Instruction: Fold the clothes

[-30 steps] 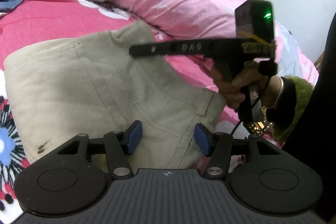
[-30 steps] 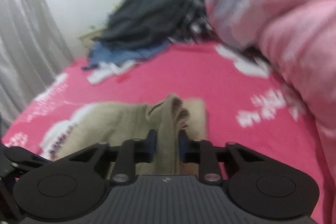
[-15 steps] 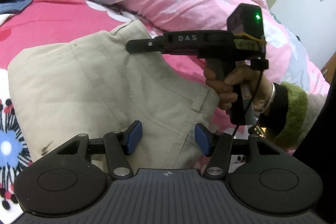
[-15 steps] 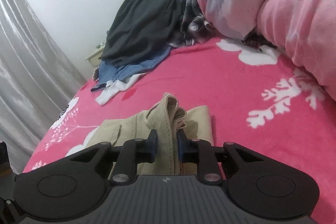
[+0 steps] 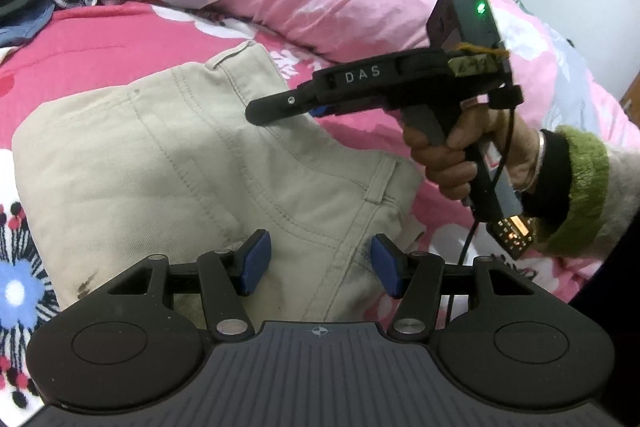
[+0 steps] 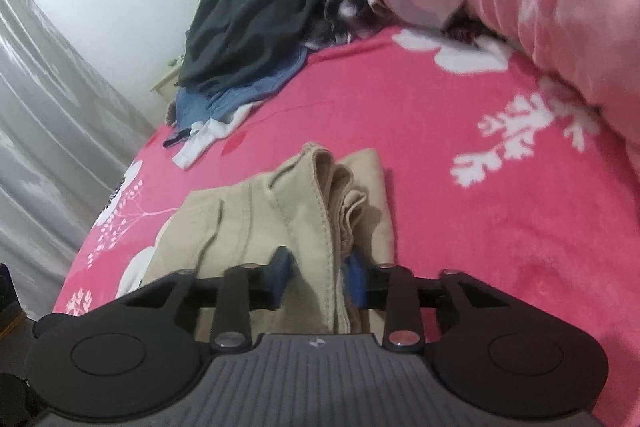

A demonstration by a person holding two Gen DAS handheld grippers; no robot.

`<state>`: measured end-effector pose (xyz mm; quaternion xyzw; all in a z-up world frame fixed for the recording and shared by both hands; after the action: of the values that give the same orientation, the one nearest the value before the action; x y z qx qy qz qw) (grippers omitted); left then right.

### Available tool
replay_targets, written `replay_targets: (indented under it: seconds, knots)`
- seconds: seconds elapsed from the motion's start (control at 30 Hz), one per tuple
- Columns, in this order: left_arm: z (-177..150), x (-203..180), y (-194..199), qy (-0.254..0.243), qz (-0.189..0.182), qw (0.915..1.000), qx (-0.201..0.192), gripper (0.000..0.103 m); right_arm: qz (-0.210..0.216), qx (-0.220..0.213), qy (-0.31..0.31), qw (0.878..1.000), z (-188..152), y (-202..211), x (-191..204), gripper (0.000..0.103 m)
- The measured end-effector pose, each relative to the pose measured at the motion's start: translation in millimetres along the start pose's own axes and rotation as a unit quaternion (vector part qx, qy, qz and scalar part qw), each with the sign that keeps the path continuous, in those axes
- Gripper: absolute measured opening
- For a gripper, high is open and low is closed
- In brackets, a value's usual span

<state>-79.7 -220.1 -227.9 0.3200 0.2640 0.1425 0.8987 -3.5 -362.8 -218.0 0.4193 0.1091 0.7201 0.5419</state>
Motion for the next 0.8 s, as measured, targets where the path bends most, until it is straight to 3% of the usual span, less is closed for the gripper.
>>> replay_targets:
  seconds: [0.13,0.27,0.4,0.53,0.6,0.7,0.8]
  knots:
    - [-2,-2,0,-0.005,0.001,1.0000,0.005,0.056,-0.015,-0.008,0.004,1.000,-8,6,2,0.024]
    - [0,-1,-1,-0.007,0.005,1.0000,0.000,0.057,-0.024,-0.010,-0.007,1.000,-11,0,-4,0.032]
    - [3,-1,4,0.010,0.017,0.9998,0.000,0.059,-0.051,-0.036,-0.003,0.998,-4,30,3,0.039]
    - [9,-3,15,0.043,0.017,0.9988,-0.015,0.062,-0.025,-0.068,0.048,0.996,-8,68,35,0.024]
    - [9,-3,17,0.047,0.018,0.9985,-0.018,0.063,-0.032,-0.050,0.107,0.992,-21,70,54,0.019]
    - [6,0,17,0.059,0.029,0.9978,-0.011,0.063,-0.083,0.026,0.163,0.983,-62,48,49,0.018]
    - [-2,3,21,0.078,0.035,0.9963,-0.002,0.063,-0.092,0.007,0.158,0.983,-74,49,42,0.018]
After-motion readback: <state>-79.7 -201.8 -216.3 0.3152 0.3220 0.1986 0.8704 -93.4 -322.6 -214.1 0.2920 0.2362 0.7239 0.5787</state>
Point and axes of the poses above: each gripper's, at about its wrist camera, not at the fingertips, and y roughly against the way its jaws point, x to its left, z to its top, the point moved 7 cm from there along -y, roughly the way its jaws point, and after that the axes turned 1 degree about y, right-handed, at the moved point
